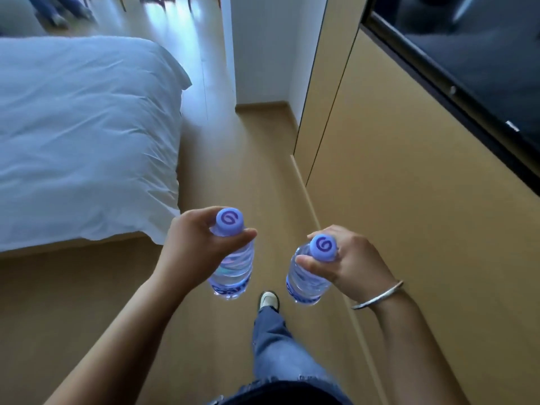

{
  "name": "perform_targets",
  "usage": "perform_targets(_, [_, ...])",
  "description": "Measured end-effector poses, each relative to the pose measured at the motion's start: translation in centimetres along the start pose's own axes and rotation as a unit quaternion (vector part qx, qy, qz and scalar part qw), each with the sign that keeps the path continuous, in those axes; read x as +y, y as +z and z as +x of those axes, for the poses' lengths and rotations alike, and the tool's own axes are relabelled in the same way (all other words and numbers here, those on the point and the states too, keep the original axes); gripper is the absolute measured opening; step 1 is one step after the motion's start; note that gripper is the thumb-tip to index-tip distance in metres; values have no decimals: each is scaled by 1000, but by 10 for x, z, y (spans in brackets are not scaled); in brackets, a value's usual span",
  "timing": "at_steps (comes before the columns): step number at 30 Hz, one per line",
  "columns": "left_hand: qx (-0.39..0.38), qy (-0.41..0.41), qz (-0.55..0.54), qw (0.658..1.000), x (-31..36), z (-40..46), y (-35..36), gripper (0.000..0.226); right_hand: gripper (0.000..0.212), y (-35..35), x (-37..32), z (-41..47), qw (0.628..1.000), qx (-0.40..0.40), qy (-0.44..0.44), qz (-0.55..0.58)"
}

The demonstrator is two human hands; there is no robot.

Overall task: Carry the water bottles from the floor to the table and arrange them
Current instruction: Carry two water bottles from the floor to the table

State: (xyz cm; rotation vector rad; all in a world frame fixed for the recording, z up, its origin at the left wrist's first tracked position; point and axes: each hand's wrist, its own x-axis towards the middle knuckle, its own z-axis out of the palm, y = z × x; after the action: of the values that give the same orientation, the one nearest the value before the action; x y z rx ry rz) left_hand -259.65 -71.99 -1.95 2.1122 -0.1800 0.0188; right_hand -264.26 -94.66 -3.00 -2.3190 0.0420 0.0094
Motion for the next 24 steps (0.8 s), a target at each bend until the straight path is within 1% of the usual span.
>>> perform_targets(3, [26, -11, -24, 999, -3, 59, -1, 18, 33, -8, -6, 73, 999, -20, -27, -10])
perform_targets(7, [63, -9, -39, 997, -1, 138, -4, 18, 34, -27, -22, 171, 998, -26, -52, -39])
perform_targets(12, [131, -13, -42, 990, -7, 220, -18, 17, 37, -38, -39, 272, 993, -32, -89, -67])
perform_targets(17, [145, -10, -21, 989, -20, 278, -29, 19, 36, -25, -46, 343, 990, -50, -112, -70])
perform_targets(20, [159, -26, -23, 987, -36, 312, -37, 15, 39, -12, -53, 384, 991, -51, -107, -60])
perform_targets(24, [139, -27, -37, 989, -57, 366, -55, 21, 46, 11, -66, 440, 995, -30, -82, -57])
